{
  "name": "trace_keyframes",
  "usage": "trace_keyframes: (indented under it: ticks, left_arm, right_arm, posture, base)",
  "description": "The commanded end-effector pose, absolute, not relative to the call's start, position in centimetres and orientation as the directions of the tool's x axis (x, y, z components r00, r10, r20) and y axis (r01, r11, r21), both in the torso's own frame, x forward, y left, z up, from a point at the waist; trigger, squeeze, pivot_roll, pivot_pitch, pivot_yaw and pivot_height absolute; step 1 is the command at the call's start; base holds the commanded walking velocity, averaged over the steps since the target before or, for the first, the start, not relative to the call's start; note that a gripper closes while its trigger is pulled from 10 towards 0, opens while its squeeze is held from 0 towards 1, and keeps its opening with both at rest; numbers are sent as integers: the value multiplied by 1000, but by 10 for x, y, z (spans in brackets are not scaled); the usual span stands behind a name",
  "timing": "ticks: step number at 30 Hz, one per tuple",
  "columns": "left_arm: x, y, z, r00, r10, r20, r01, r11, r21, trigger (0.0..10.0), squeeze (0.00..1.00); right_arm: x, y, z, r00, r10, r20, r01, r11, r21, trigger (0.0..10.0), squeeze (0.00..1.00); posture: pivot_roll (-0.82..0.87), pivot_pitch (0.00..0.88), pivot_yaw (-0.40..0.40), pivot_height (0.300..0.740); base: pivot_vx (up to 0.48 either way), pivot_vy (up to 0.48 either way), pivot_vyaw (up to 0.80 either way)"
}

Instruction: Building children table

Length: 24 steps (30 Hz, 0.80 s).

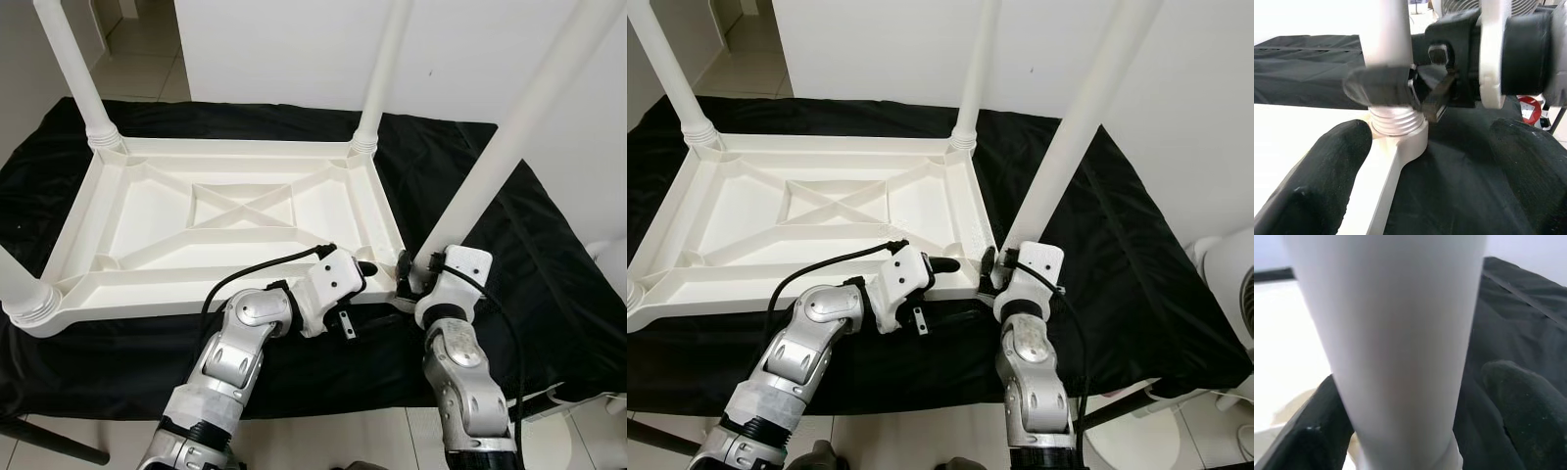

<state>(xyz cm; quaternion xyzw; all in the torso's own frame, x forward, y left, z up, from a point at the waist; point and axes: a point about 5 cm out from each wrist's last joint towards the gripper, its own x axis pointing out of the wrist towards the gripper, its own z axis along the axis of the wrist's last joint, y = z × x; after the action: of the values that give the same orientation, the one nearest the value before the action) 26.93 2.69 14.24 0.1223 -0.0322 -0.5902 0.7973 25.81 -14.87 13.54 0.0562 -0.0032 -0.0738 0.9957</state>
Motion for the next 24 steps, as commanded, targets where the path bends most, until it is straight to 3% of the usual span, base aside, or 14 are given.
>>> trace_keyframes:
  ticks: [1,2,3,4,5,15,16,24]
  left_arm:
    - [274,29,142,422,-904,-66,886,397,240,10000,0]
    - [274,29,142,422,-904,-66,886,397,240,10000,0]
    - [274,29,142,422,-904,-66,886,396,241,10000,0]
    - [274,29,142,422,-904,-66,886,396,241,10000,0]
    - [274,28,142,422,-904,-66,886,396,241,10000,0]
    - [277,27,143,417,-906,-67,888,391,244,10000,0]
    - [280,26,145,422,-905,-61,884,395,250,10000,0]
    - [282,26,147,432,-900,-55,878,406,255,10000,0]
  right_arm:
    - [256,-149,135,991,-132,0,130,982,138,10000,1000]
    - [256,-149,135,991,-132,0,130,982,138,10000,1000]
    - [255,-152,135,993,-117,1,116,984,138,10000,227]
    - [255,-152,135,993,-117,1,116,984,138,10000,227]
    - [255,-158,134,999,-50,12,49,993,111,10000,0]
    - [266,-182,125,974,224,-45,-227,970,-83,10000,0]
    - [273,-185,123,945,318,-74,-325,938,-123,10000,0]
    - [283,-179,122,884,455,-107,-467,868,-169,10000,0]
  posture:
    - [3,0,-69,740]
    - [3,0,-69,740]
    - [3,0,-69,740]
    - [3,0,-69,740]
    - [-3,0,-61,740]
    - [-13,0,-45,740]
    - [-7,0,-46,740]
    - [12,0,-56,740]
  base:
    - [0,0,0]
    - [0,0,0]
    - [0,0,0]
    - [0,0,0]
    - [0,0,0]
    - [0,0,0]
    - [0,0,0]
    - [0,0,0]
